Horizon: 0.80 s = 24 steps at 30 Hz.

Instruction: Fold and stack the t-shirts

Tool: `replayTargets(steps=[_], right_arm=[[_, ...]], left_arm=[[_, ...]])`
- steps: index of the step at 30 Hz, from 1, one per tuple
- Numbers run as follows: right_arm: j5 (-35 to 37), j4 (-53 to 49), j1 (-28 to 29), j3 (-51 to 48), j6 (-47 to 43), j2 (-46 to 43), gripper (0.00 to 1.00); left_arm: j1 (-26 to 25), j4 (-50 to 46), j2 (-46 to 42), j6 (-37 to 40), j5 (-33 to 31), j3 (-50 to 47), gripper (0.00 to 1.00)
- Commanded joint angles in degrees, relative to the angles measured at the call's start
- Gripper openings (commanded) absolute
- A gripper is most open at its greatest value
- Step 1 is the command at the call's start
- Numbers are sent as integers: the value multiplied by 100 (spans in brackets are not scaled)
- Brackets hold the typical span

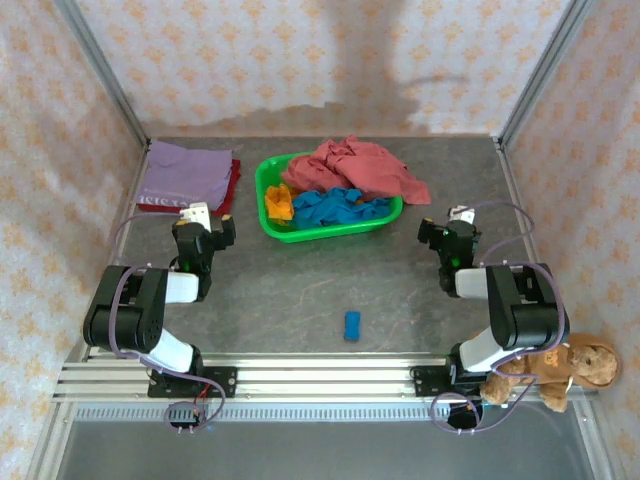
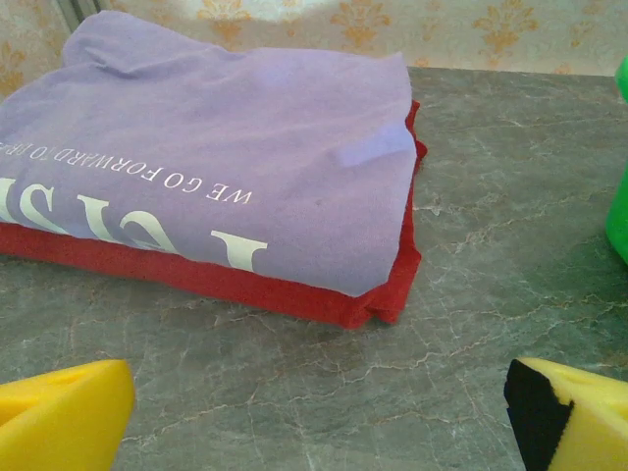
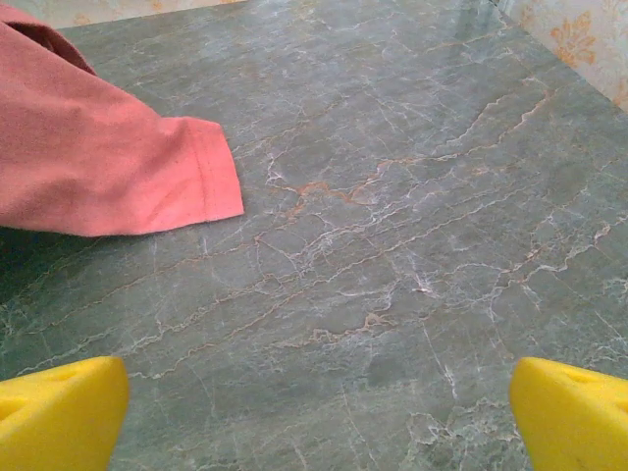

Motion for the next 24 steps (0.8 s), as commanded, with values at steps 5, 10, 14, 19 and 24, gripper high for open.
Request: replayTargets(steps=[5, 10, 14, 19, 24], right_arm=[[151, 162, -15, 86, 65, -12, 99], [151, 165, -15, 88, 58, -16, 99], [151, 162, -15, 89, 65, -16, 99], [151, 164, -15, 82, 64, -16, 99], [155, -109, 3, 146, 39, -289, 99]], left_arm=[[-12, -25, 14, 115, 47, 72, 100], [-11, -25, 11, 115, 47, 70, 100], [-3, -43, 14, 52, -84, 77, 100], [-3, -34, 15, 60, -85, 79, 100], [-19, 80, -86, 71, -142, -4, 100]])
